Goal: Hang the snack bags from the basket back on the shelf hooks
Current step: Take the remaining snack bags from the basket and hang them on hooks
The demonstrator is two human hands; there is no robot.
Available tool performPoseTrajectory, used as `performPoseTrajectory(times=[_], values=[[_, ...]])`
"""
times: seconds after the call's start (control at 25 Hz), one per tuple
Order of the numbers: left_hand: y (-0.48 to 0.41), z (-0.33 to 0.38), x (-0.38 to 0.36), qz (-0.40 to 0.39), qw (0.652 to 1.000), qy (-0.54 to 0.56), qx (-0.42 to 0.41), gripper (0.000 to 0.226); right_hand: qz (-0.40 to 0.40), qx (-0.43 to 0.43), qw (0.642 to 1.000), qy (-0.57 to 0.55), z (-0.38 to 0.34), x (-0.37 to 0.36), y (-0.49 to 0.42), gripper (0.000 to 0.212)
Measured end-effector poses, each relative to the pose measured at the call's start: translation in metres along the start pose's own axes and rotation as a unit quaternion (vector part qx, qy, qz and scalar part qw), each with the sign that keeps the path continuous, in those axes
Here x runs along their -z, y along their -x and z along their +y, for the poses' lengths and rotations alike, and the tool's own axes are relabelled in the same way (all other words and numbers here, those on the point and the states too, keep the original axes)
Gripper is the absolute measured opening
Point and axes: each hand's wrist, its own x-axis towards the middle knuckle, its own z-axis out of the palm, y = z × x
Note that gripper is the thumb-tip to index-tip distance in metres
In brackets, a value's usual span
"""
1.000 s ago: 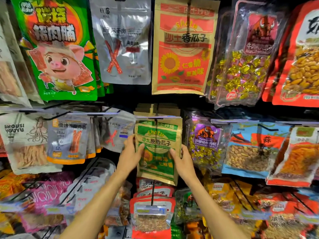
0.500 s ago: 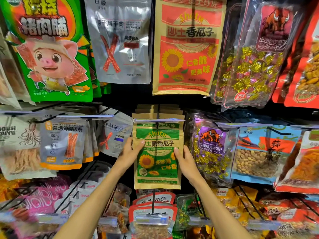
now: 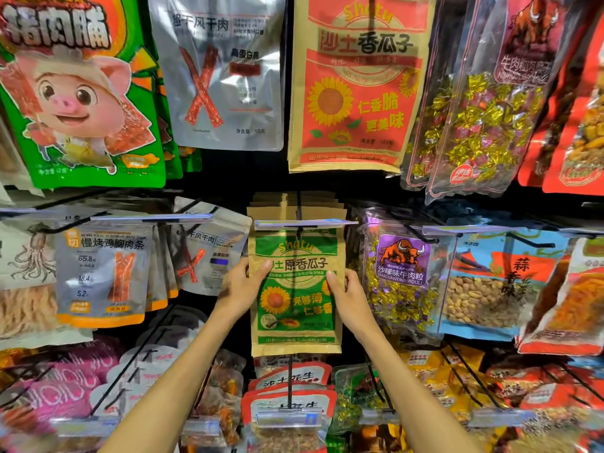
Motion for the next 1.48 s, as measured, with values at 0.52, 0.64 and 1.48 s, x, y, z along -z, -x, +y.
performPoseTrajectory(times=[0.52, 0.64, 1.48], values=[[0.029, 0.031, 0.000, -0.008, 0.972, -0.232, 0.025, 0.058, 0.040, -0.023, 0.982, 0.181, -0.018, 0.005, 0.013, 0.063], [0.038, 0.033, 0.003, -0.041, 0.972, -0.231, 0.016, 0.059, -0.012, -0.019, 0.982, 0.185, -0.023, 0.003, 0.022, 0.059], [0.153, 0.117, -0.038, -0.093, 0.804, -0.586, -0.042, 0.055, -0.131, 0.102, 0.784, 0.598, -0.055, 0.111, 0.108, 0.059]])
